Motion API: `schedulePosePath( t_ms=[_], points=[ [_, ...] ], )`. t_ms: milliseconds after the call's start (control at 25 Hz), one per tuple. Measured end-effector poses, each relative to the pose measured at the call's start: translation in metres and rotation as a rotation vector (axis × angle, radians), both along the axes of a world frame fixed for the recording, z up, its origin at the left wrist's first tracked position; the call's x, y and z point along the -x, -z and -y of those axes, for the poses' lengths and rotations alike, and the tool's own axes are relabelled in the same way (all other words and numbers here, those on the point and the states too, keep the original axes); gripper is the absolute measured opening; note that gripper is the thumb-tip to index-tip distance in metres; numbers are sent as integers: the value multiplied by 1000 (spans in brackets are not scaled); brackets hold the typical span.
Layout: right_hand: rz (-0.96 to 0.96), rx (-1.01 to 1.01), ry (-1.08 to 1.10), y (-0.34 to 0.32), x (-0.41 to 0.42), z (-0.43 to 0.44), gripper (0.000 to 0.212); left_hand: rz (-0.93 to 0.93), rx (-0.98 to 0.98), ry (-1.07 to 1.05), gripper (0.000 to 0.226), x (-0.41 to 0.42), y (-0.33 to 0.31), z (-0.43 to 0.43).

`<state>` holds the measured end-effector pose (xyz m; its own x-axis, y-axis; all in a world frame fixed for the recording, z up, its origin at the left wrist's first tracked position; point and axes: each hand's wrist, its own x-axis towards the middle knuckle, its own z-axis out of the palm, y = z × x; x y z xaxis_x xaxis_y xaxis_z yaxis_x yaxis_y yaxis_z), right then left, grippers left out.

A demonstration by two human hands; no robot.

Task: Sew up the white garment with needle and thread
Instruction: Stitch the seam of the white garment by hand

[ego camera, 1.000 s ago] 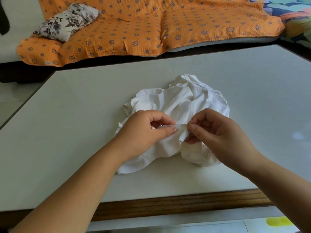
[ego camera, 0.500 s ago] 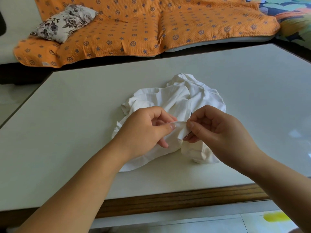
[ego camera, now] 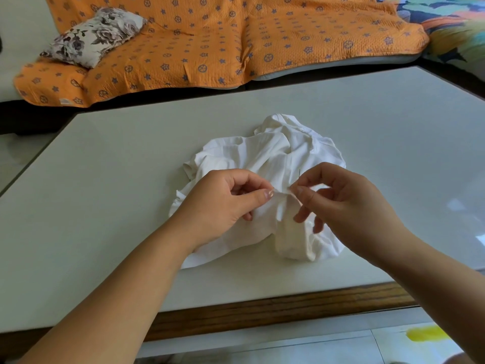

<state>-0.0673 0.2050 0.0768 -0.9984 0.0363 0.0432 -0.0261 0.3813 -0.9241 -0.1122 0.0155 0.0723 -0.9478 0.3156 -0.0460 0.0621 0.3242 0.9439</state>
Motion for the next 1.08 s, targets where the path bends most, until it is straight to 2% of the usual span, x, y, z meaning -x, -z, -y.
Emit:
schedulePosePath(
  t_ms=[120, 280, 440, 1080],
  points=[
    [-90, -32, 43, -8, -5, -2, 10, 11, -16, 12, 8, -1, -1, 0],
    [123, 67, -156, -12, -9, 3, 12, 2, -11, 23, 9, 1, 0, 0],
    [212, 87, -192, -10, -10, 3, 23, -3, -10, 28, 9, 0, -1, 0],
    [222, 53, -184, -8, -8, 4, 29, 36, -9, 25, 8, -1, -2, 1]
  ],
)
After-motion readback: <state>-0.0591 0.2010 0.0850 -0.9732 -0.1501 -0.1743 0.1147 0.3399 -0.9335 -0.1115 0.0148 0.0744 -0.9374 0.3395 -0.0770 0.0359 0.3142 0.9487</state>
